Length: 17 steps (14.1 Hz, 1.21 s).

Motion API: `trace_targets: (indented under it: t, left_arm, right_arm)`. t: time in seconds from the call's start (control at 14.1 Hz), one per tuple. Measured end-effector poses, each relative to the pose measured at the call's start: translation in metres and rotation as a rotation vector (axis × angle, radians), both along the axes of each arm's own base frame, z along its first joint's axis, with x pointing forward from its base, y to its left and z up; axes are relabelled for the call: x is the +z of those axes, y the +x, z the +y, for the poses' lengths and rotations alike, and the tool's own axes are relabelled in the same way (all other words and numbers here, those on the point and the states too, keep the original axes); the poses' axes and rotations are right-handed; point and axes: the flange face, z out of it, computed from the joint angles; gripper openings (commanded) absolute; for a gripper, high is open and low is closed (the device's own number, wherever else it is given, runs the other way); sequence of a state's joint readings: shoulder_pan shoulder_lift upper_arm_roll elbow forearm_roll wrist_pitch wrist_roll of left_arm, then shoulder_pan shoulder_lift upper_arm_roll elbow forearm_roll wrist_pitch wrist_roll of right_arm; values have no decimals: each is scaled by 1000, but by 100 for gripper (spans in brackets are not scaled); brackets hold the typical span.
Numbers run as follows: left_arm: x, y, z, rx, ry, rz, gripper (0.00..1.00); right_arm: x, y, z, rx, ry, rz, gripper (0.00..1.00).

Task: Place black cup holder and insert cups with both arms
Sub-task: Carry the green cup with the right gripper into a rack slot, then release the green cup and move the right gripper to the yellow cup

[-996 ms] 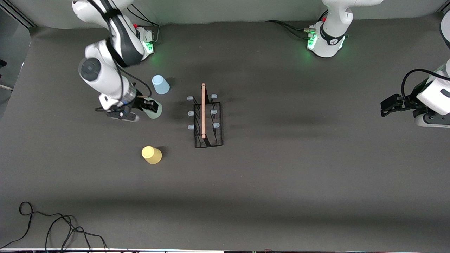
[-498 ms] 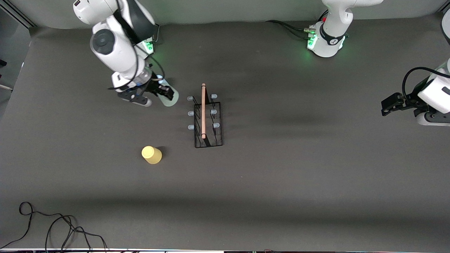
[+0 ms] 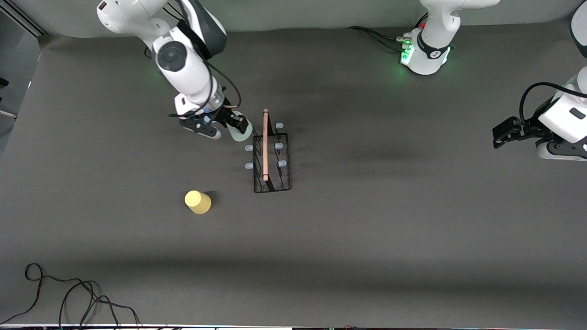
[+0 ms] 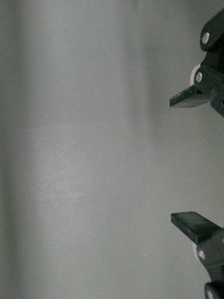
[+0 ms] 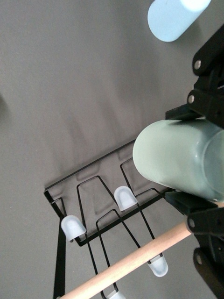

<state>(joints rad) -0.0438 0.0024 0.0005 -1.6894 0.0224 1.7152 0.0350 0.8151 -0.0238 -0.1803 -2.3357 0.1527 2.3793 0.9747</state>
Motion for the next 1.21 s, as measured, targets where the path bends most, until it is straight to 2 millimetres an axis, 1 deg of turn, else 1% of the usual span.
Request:
trace_targets:
  t: [0.14,0.21,0.28,0.64,0.78,0.85,0.92,1.0,1.14,1.21]
  left_arm:
    - [0,0,0,0,0,1,99]
    - [0,0,0,0,0,1,99]
    - [0,0,0,0,0,2,99]
    - [0,0,0,0,0,3,100]
    - [-1,0,0,0,0,5,99]
    - [-1,-1,0,0,1,6,99]
    - [-1,-1,0,0,1,8,100]
    - [-1,-1,0,0,1,8,99]
    - [-1,-1,0,-1,1,8,99]
    - [-1,-1,0,-1,1,7,99]
  right_arm:
    - [-7,0,4,-8,-4,0,0]
    - [-8,0,4,-13,-5,0,57]
    - [-8,0,5,-16,-5,0,99]
    - [-7,1,6,-23,-5,-1,100]
    - [-2,7,5,-26,1,-12,100]
    - [0,12,1,-15,0,-22,100]
    - [2,21,-10,9,-7,-36,100]
    - [2,36,-30,36,-15,-49,100]
    - [5,77,-85,88,-30,-85,100]
    - [5,99,-108,97,-44,-102,100]
